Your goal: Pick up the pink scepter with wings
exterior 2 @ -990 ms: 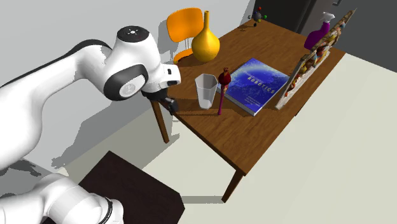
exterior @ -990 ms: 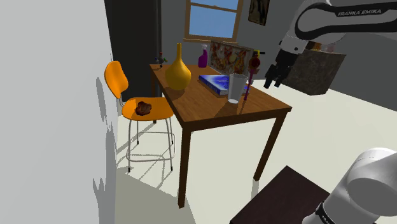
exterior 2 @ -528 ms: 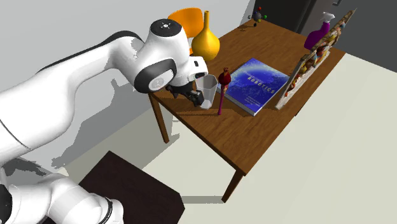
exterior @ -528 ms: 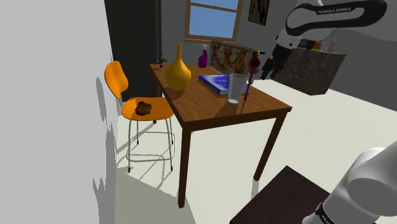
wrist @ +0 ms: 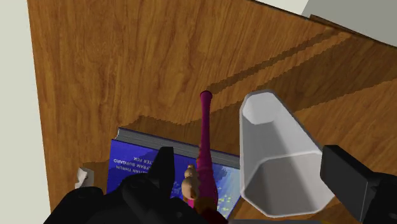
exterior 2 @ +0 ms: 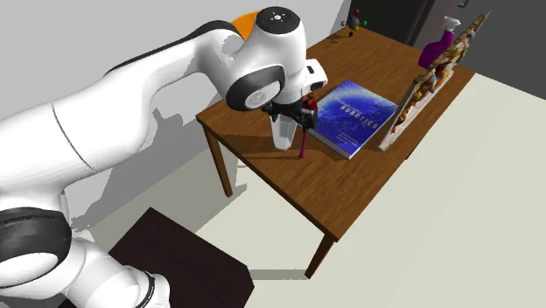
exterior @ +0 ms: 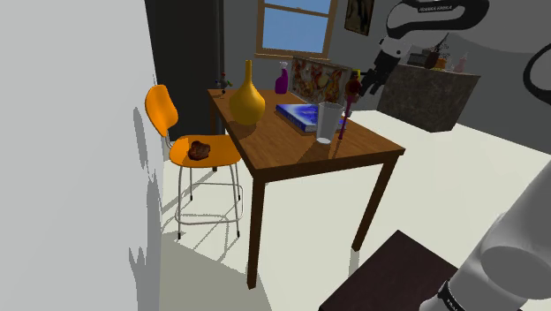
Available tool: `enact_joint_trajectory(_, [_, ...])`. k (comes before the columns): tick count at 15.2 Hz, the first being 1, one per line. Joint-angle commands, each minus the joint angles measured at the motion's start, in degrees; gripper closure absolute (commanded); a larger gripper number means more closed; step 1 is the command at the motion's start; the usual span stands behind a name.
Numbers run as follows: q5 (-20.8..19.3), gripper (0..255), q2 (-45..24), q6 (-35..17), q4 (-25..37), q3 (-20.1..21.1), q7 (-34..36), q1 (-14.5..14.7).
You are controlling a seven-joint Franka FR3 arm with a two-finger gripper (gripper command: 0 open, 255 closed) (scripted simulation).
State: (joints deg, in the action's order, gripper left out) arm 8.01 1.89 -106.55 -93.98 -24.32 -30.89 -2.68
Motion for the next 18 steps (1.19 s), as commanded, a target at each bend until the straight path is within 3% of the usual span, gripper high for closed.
enact_joint_trajectory(1, [2.77,0,-4.42,0.53,5.36,-1.16,-3.02,-0.89])
enact_joint_trajectory(4, [6.72,0,-10.49,2.42,13.6,-2.17,-6.41,-2.93])
enact_joint_trajectory(13, [6.15,0,-8.8,-4.01,5.66,-1.76,-7.07,-2.28])
enact_joint_trajectory(14, [6.16,255,-8.82,-3.99,5.69,-1.76,-7.07,-2.28])
enact_joint_trajectory(18, [6.17,255,-8.87,-3.96,5.77,-1.76,-7.05,-2.28])
